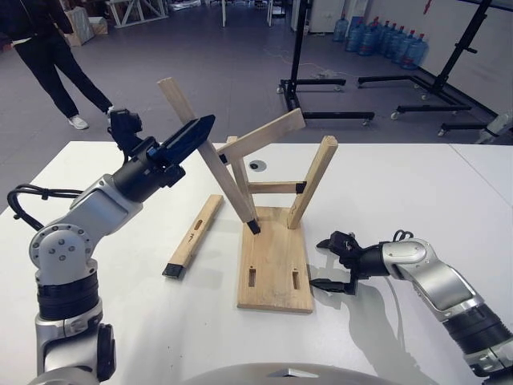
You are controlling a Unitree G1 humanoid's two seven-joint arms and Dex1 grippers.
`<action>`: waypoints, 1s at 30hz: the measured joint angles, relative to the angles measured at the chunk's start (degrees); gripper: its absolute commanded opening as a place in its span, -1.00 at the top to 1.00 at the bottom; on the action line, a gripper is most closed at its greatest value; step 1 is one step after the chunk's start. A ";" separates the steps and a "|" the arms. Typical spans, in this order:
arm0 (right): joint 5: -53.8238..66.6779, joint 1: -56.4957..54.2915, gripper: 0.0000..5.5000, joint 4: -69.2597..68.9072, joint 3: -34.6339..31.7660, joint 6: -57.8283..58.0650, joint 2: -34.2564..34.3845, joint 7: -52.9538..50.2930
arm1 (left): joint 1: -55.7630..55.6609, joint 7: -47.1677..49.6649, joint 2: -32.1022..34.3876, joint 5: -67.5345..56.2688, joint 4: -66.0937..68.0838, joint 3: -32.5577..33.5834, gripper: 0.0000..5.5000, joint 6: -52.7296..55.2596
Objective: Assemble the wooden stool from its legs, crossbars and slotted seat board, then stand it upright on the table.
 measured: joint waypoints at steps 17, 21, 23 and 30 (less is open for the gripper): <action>0.13 -0.96 -0.96 2.23 -5.29 0.28 -0.79 -0.45 | 1.26 -33.53 4.93 27.89 5.64 -20.96 0.22 -1.53; 0.11 -0.95 -0.96 1.97 -5.29 0.39 -0.40 -0.60 | 1.25 -31.61 0.60 28.21 5.58 -19.97 0.22 -2.45; 0.11 -0.95 -0.96 1.91 -5.19 0.45 0.17 -0.99 | 1.28 -30.52 -0.83 27.60 4.45 -19.23 0.22 -2.38; 0.04 -0.93 -0.96 1.72 -4.81 0.46 0.65 -1.18 | 3.20 -32.52 -1.05 32.57 4.52 -20.51 0.22 -3.86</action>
